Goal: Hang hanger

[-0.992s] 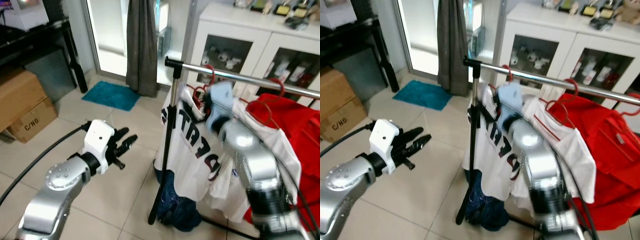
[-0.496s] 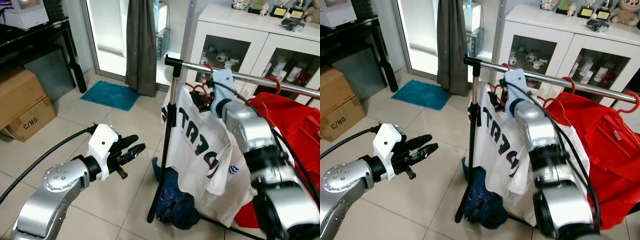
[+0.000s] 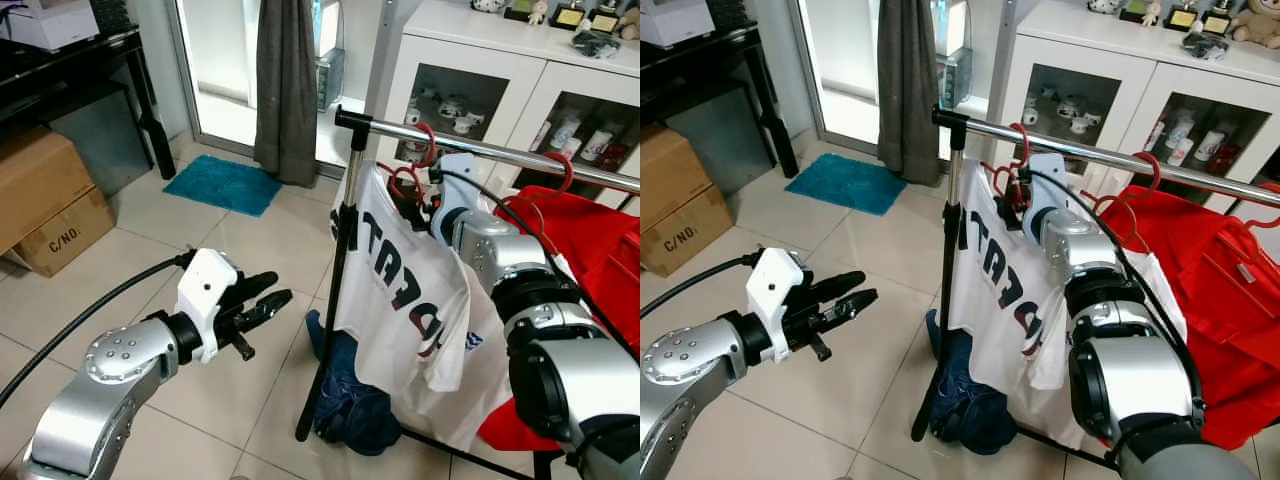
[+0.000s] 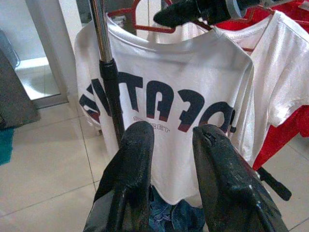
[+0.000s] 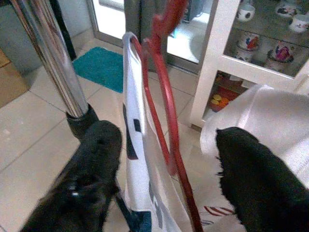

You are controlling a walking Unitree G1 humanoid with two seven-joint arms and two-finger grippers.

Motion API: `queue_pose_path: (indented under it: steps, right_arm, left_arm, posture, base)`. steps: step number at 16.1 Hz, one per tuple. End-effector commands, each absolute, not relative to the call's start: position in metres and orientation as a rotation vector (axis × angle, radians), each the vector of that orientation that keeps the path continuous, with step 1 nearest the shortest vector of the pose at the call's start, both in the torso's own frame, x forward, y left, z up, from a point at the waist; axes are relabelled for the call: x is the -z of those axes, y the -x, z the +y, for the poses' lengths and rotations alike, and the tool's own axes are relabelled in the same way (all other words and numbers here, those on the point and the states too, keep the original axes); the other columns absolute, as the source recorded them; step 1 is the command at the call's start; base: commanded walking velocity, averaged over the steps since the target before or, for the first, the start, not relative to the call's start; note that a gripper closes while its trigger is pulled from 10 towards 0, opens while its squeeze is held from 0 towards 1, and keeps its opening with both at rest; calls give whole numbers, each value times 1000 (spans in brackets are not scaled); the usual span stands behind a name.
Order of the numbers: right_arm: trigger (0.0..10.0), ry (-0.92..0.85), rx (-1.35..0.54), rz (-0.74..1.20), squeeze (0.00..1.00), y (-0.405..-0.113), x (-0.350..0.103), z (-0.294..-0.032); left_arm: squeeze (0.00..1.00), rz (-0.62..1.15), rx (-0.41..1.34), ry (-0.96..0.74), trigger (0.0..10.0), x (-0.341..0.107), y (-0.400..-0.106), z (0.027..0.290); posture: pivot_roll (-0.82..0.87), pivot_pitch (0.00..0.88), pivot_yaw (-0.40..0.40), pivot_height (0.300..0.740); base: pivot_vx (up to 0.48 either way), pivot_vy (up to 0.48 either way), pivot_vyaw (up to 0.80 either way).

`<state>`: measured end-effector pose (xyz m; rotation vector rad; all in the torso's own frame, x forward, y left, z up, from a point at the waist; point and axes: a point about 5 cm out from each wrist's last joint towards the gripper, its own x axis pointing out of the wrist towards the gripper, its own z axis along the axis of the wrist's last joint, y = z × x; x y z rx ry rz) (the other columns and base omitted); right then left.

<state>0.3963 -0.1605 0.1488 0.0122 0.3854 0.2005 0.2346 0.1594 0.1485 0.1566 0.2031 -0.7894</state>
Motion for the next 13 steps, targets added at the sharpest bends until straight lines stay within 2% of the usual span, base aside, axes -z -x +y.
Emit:
queue_pose_path:
  steps: [1,13]
  right_arm:
    - [0,-42,-211,365,0,-399,-154,-162]
    - [0,-62,-202,400,0,-400,-143,-150]
  left_arm:
    - [0,198,815,-161,10000,-151,-232,156]
    - [0,207,818,-165,10000,-151,-231,156]
  posture:
    - [-17,0,-45,740]
    - [-8,0,-50,740]
  base:
    - [0,0,0]
    - [0,0,0]
